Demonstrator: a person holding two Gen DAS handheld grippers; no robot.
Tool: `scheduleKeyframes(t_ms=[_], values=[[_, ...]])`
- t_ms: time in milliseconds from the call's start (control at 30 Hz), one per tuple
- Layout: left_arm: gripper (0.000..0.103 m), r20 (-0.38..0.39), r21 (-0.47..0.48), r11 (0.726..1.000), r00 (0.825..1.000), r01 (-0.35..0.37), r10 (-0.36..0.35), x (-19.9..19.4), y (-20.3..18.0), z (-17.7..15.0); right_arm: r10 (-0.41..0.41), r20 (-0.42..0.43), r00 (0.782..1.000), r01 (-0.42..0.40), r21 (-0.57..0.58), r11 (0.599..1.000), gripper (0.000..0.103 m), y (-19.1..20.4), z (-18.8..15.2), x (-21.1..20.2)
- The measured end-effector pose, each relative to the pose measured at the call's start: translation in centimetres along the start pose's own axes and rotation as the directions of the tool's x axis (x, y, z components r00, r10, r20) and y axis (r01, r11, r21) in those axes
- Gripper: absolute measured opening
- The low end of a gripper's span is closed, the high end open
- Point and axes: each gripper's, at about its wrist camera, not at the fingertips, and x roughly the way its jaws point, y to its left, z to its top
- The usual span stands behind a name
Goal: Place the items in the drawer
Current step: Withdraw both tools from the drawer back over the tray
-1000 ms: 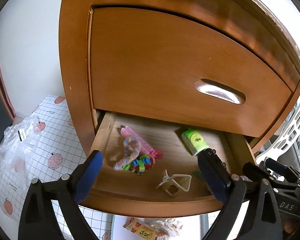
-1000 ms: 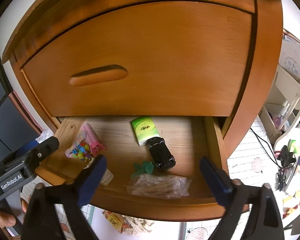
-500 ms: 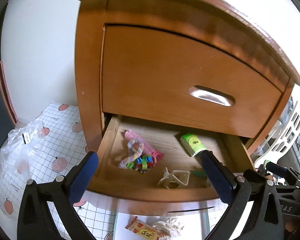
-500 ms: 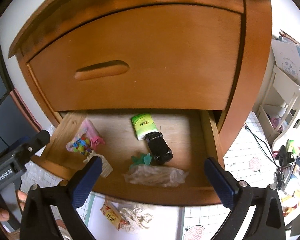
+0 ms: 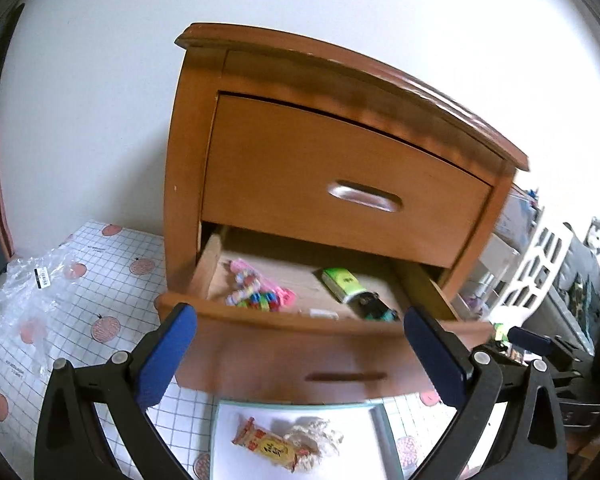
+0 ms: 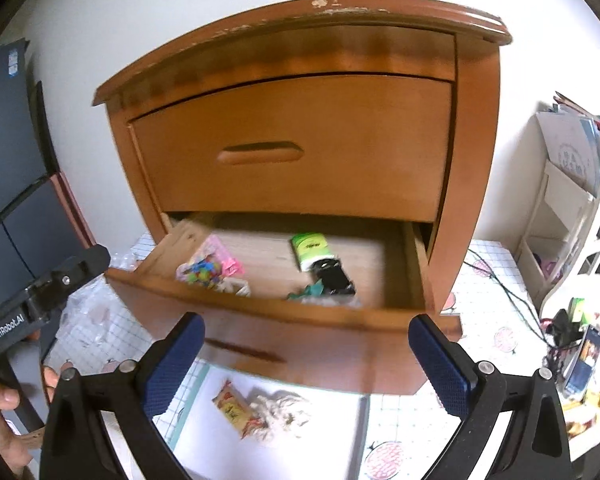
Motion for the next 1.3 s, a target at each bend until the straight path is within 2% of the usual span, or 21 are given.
scheduleKeyframes(t_ms=[133,200,367,500,600,900,1233,1300], values=[[0.103,-0.015,-0.017,0.999,0.999,0.045,-0.045,-0.7,-0.3,-3.3,-0.015,0.008,1.0,0.014,0.013,1.0,0.103,0.4,-2.9,-0.6],[0.103,-0.045,-0.019,0.999,0.998,0.038,-0.039,-0.2,-0.2,-5.0,-0.022,0.005,1.0,0.022,0.018,1.0,0.103,0.4,-4.9,-0.3],[0.103,-0.179,-0.049,0.999,0.984,0.013,-0.022,2.3,0.3,-8.6,-0.03,-0.094,0.995,0.035,0.053,0.998,0.103,-0.2,-9.4,2.1],[0.103,-0.234,-0.055,0.998,0.972,-0.004,-0.009,4.0,0.7,-10.6,-0.033,-0.132,0.991,0.042,0.069,0.997,0.103,-0.7,-11.1,3.7],[0.103,-0.283,-0.054,0.998,0.959,-0.026,0.01,5.3,1.1,-12.3,-0.026,-0.16,0.987,0.042,0.096,0.995,0.103,-1.3,-12.5,5.0],[0.103,-0.454,-0.081,0.99,0.889,-0.113,0.064,9.6,2.5,-17.6,-0.002,-0.29,0.957,0.04,0.127,0.991,0.103,-1.6,-17.2,9.7],[0.103,-0.515,-0.079,0.984,0.851,-0.161,0.098,11.9,3.8,-20.2,0.009,-0.364,0.931,0.032,0.104,0.994,0.103,-1.1,-20.0,13.4],[0.103,-0.52,-0.084,0.983,0.849,-0.163,0.096,12.2,3.9,-20.3,0.009,-0.375,0.927,0.033,0.106,0.994,0.103,-1.2,-20.3,14.0]])
